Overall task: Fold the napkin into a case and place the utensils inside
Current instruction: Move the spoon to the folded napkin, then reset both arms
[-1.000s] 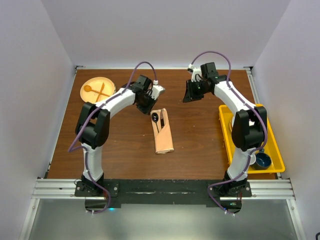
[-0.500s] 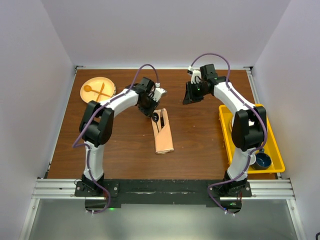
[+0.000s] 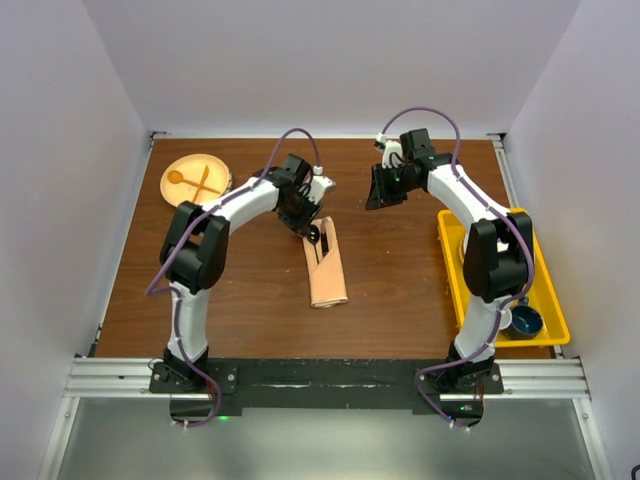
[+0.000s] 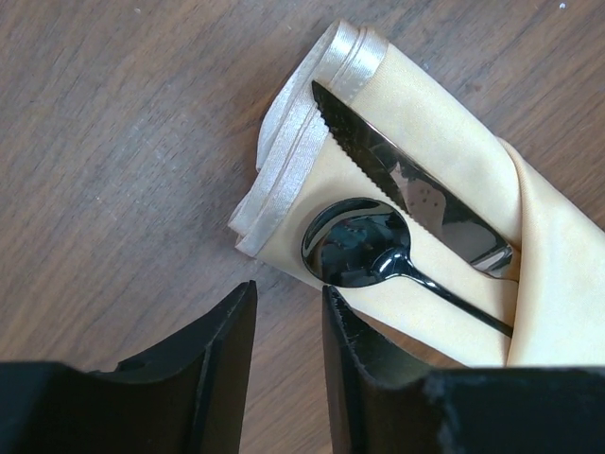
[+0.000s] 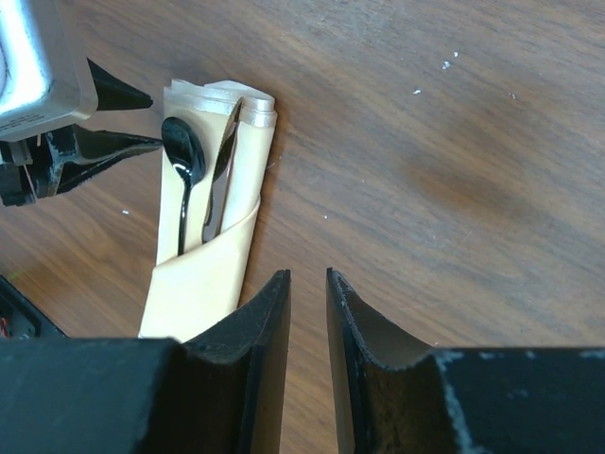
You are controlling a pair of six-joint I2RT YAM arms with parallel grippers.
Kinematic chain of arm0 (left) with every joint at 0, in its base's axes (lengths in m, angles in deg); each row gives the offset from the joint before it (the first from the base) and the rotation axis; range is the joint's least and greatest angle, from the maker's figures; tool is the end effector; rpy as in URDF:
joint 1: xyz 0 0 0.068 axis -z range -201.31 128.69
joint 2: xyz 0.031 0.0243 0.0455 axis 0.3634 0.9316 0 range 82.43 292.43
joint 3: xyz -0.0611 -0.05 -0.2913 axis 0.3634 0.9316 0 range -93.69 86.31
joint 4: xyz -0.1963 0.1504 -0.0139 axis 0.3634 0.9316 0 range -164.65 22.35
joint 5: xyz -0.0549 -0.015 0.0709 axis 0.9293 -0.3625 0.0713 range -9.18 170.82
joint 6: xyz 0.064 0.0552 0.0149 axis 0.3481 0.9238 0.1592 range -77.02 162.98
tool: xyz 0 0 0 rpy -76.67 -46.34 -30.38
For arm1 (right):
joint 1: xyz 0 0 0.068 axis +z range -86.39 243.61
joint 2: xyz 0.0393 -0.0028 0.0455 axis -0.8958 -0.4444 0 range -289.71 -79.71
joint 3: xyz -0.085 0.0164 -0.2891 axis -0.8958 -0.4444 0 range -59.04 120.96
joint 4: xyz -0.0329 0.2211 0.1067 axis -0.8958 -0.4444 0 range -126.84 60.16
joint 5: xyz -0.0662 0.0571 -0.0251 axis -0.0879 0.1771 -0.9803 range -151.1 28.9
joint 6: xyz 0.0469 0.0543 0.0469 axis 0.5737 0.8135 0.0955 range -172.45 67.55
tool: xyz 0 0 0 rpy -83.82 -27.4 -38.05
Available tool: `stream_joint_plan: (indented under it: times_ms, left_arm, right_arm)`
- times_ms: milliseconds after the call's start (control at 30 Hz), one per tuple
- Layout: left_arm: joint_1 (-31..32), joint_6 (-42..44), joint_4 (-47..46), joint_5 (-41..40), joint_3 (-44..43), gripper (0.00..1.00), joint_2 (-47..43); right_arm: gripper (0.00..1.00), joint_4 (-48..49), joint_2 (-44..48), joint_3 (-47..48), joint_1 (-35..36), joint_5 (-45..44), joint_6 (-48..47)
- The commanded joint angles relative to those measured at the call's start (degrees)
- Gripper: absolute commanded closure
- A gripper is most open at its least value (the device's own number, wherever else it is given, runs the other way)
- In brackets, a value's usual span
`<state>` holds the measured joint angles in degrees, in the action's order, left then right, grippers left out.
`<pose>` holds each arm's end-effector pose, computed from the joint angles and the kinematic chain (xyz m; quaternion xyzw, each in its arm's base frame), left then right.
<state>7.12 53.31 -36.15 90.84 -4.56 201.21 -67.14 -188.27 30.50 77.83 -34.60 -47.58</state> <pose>0.3917 -0.2270 0.1802 0.3404 0.9140 -0.1164 0.1876 0.4079 0.1381 0.2559 -0.1421 0.9231 0.2631 0.2417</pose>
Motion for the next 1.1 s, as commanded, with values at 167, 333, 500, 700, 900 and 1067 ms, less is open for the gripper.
stream_joint_plan:
  times_ms: [167,333,500,700,900,1067]
  left_arm:
    - [-5.0,7.7,-3.4,3.2,-3.8,0.37,-15.0]
    - [-10.9,5.0,-3.3,10.6,-13.3,0.00,-16.7]
    - [-14.0,0.6,-6.9,11.7,-14.6,0.00,-20.0]
    - [-17.7,-2.2,-6.7,14.9,-6.6,0.00,-27.5]
    - [-23.1,-4.1,-4.9,20.9,8.2,0.00,-35.7]
    - [-23.2,-4.4,-6.8,20.5,23.6,0.00,-43.4]
  right_arm:
    - [0.64,1.7,4.7,6.6,-0.6,2.7,-3.3]
    - [0.44,6.1,6.2,12.8,-0.6,3.7,-4.1]
    - [0.02,6.5,8.3,15.4,-0.7,3.0,-4.5]
    - [0.02,5.3,17.9,3.5,-0.7,-0.6,-6.5]
    - [0.02,4.6,31.5,-15.6,-1.3,-12.1,-6.6]
    - [0.02,2.8,38.2,-25.4,-1.4,-9.8,-13.5]
